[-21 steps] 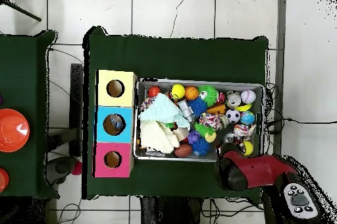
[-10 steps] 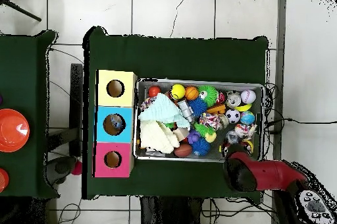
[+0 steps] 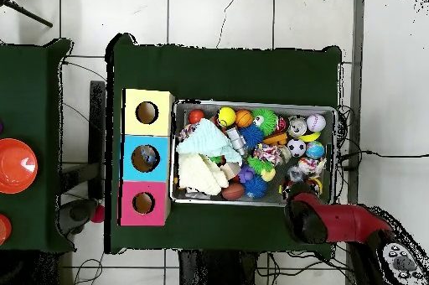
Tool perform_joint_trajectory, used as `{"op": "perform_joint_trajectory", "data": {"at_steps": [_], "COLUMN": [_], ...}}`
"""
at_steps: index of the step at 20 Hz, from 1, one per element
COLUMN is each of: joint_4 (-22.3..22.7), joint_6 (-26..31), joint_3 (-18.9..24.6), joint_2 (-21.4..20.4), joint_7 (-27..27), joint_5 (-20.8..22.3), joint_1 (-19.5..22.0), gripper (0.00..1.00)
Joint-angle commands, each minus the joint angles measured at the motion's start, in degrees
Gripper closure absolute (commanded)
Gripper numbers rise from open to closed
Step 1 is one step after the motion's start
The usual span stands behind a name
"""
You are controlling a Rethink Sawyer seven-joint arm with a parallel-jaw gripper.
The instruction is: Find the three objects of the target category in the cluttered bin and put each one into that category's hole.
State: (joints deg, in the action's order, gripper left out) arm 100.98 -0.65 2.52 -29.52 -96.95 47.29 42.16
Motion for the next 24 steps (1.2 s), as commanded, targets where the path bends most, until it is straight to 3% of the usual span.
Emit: {"op": "perform_joint_trajectory", "data": {"at_steps": [1, 11, 19, 24], "joint_4": [0.22, -2.57, -7.84, -9.77], "joint_6": [-2.98, -5.6, -10.09, -9.66], "joint_3": [4.34, -0.11, -4.86, -4.16], "joint_2": [3.86, 6.23, 12.98, 15.16], "joint_7": [-7.83, -7.58, -6.0, -4.72], "joint_5": [-1.63, -1.0, 0.06, 0.88], "joint_1": [0.51, -2.88, -5.13, -4.36], "gripper": [0.0, 0.0, 0.0, 0.0]}}
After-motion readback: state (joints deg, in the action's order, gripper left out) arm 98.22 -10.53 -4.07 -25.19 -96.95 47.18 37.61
